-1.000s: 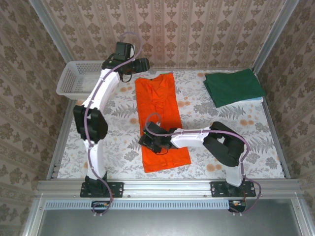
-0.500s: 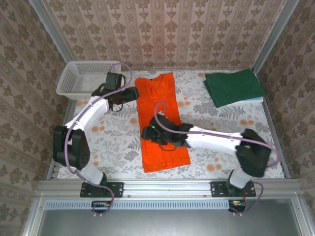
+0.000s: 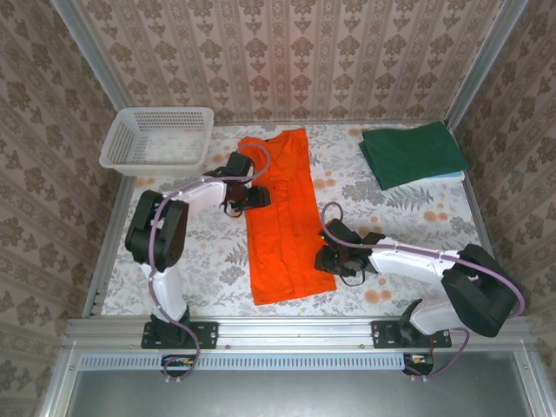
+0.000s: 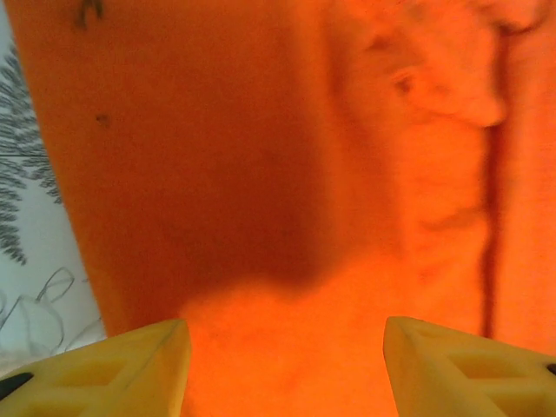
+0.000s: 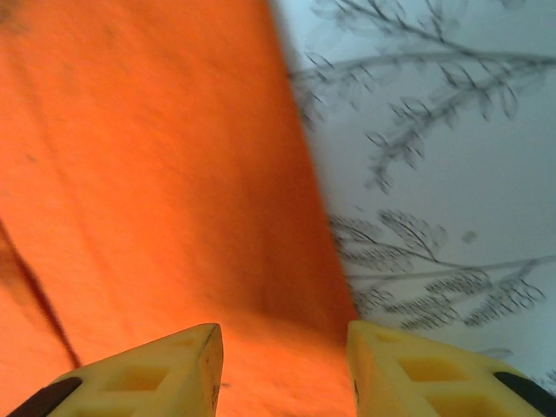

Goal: Fold and stack the t-shirts

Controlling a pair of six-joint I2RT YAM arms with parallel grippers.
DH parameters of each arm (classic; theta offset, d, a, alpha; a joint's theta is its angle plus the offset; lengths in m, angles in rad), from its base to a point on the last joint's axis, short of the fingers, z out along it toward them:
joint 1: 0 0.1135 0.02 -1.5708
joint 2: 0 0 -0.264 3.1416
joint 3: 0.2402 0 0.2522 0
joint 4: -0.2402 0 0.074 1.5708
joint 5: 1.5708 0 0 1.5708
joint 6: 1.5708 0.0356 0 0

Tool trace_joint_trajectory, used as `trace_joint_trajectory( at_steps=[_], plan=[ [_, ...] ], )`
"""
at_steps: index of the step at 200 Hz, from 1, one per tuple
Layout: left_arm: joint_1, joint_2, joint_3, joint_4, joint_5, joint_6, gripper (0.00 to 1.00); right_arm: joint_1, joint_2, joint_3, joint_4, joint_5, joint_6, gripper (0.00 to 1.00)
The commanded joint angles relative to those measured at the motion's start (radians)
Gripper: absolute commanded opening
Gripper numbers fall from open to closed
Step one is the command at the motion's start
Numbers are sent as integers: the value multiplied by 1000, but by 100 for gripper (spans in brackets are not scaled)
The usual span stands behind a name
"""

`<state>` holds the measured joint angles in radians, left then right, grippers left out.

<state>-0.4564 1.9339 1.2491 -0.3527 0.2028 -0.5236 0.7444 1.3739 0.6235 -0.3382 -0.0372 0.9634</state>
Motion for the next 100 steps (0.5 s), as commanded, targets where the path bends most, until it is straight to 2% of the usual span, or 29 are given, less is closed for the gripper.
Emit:
trace_joint_trajectory(
  at_steps=[1,47,77,100],
  plan=[
    [6,76,91,-28,-19,47,61,-5,-11,-33,33,-43,-3,43],
    [6,194,200,-100,-105,87,61,2,-21,-94,111,-66,103,40],
    [11,208,227,-129,-153,108,63,46,-12,-153,224,-58,218,40],
    [41,219,264,-146,-146,119,63,77,10,-163,279,-51,282,40]
  ],
)
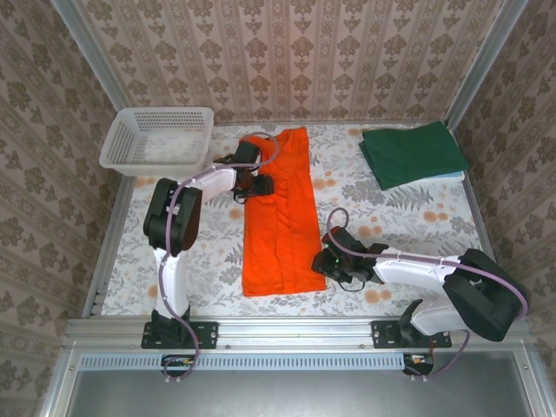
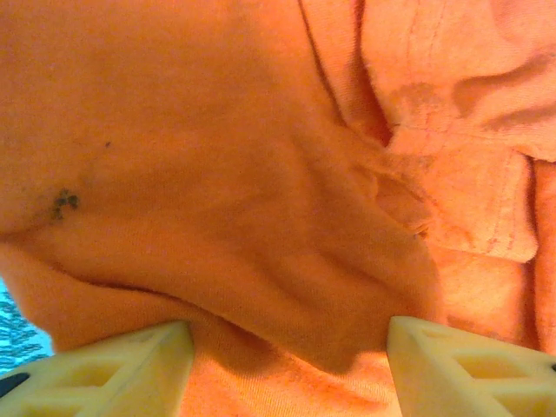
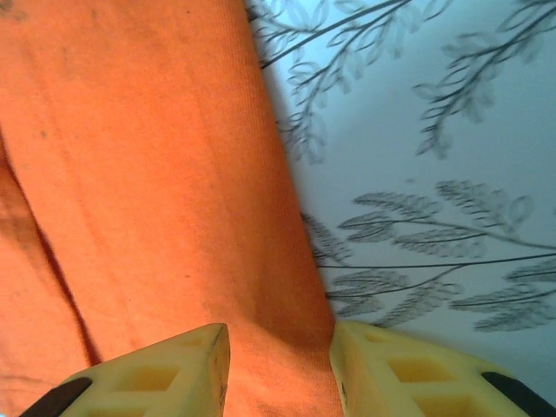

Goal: Fold and stack the t-shirts

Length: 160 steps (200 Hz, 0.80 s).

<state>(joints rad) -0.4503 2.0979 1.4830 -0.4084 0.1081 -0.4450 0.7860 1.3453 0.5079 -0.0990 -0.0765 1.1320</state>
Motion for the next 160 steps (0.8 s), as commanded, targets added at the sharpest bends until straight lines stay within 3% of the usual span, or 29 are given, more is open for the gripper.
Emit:
trace_joint_trajectory(
  at_steps=[1,36,62,85,117,160],
  plan=[
    [37,56,33,-92,-51,42,63,38,38,-48,42,-11,116,40],
    [56,15,44,-106,11,38,69,68,92,8,6,-6,116,44],
    [35,-130,-64,-69,61,9,77,67,-20,6,-49,41,85,53],
    [21,-305,-235,-7,50,-39,78,66,-119,-2,-116,84,37,57],
    [-1,-550,-491,23,-32,-98,77,64,-138,-11,-141,35,-30,55],
    [-130,-805,-797,-35,-59,-181,64,112,-31,18,-125,-59,-71,48]
  ],
)
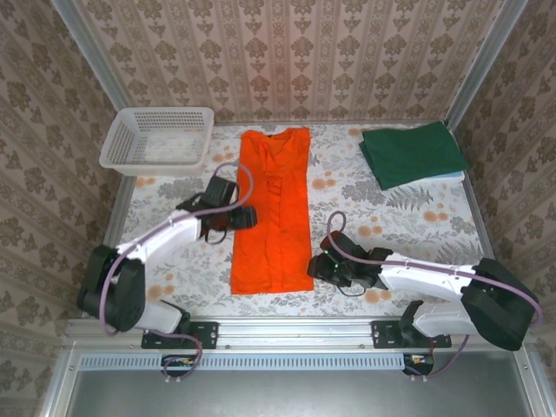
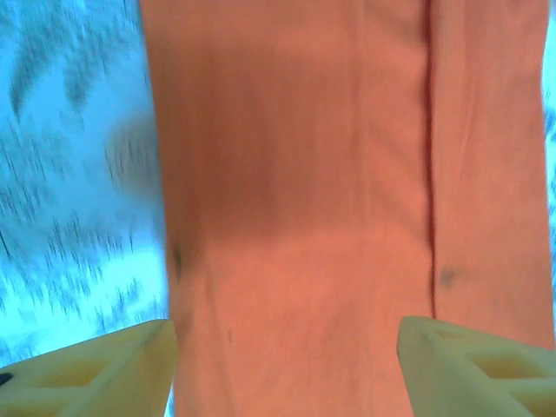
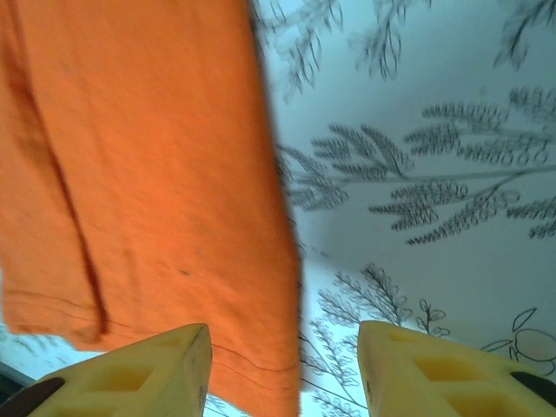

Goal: Fold and stack the t-shirts

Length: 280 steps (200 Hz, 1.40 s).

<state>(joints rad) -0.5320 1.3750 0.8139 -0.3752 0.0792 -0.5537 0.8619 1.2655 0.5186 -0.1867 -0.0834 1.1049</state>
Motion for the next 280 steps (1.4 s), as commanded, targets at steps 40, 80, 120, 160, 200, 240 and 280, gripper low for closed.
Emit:
trace_joint_trajectory(
  at_steps=[40,80,120,160,200,240,280],
  plan=[
    [-143,-311,-266,-195,-61,-156,59,71,89,13,13,-65,-39,47],
    [-167,-433,-355,-218,11,-225,55,92,107,21,24,-76,-39,44],
    [-187,-430,-426,-166,107,-262,51,113,94,29,18,-67,-35,44],
    [-214,-418,-444,-158,99,-280,45,114,118,42,-3,-55,-28,39],
    [-232,-359,-449,-96,111,-287,34,114,164,62,11,-60,-33,33],
    [-233,-343,-449,-72,100,-281,17,112,166,75,-9,-55,-46,16],
    [-234,-338,-446,-65,96,-268,3,112,132,67,-34,-40,-57,0]
  ],
)
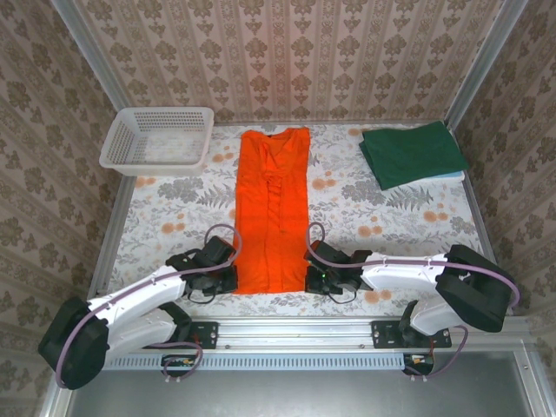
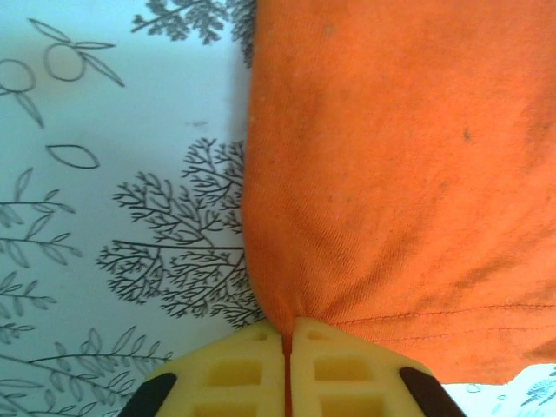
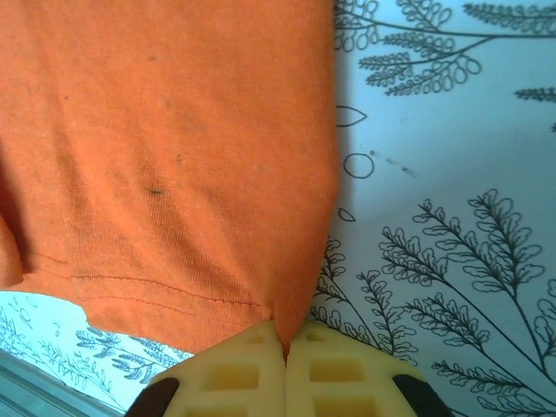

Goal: Fold and stack the t-shirts

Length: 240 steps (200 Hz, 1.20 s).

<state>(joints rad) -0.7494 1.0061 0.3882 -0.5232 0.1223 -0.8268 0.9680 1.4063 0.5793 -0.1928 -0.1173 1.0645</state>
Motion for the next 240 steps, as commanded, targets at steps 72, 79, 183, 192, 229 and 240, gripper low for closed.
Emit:
trace_joint_trajectory(
  at_steps=[72,79,183,192,229,240],
  plan=[
    [-135,-16,-2,-29,50,18,0,37,-167,-116,-59,-43,38,0],
    [-147,-27,-10,-25,60,13,0,46,-190,-131,-59,-37,56,0],
    [-63,-167,164,-69,59,36,0,-25,-398,-29,-198,65,42,0],
    [-20,-145,193,-53,60,48,0,-76,-391,-6,-197,57,29,0],
    [181,29,334,70,147,129,0,-280,-259,143,-175,-25,-71,0],
    [225,100,391,75,145,158,0,-319,-196,213,-192,-27,-114,0]
  ],
)
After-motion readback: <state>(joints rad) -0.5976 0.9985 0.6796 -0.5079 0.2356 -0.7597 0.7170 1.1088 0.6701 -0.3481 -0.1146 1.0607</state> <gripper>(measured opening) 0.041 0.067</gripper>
